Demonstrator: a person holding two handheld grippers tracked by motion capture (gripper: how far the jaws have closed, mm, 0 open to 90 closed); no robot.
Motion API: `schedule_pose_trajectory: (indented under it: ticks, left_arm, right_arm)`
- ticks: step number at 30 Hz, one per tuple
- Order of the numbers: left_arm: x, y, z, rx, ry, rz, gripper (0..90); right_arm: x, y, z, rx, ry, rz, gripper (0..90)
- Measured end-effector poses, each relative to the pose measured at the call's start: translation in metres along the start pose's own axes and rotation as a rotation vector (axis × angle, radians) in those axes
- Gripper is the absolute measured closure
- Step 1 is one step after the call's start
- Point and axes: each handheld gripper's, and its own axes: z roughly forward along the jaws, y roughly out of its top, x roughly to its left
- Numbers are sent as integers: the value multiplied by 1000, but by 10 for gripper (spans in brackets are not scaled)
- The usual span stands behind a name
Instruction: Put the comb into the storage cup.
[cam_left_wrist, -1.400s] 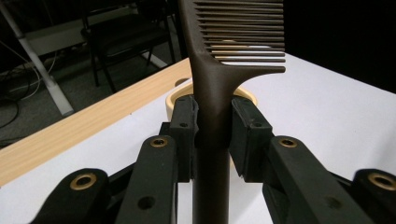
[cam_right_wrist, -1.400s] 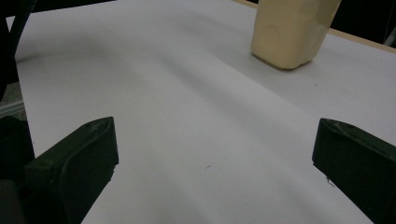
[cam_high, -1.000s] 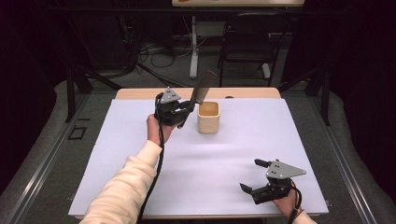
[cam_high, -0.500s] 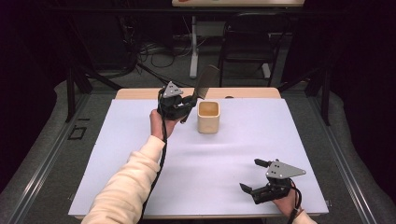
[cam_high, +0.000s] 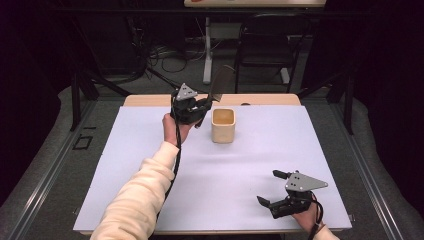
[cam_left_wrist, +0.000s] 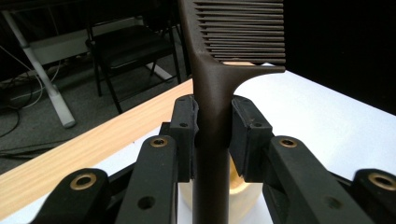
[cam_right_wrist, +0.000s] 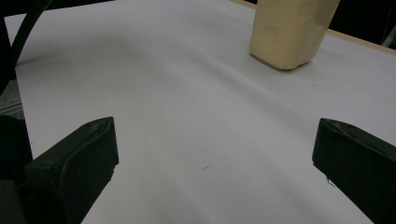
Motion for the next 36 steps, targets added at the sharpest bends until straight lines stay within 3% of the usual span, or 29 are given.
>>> schedule_pose_trajectory:
  ticks: [36]
  left_arm:
    - [-1, 10, 28, -53, 12, -14, 727]
  right_arm:
    - [0, 0, 0, -1, -1, 4, 0]
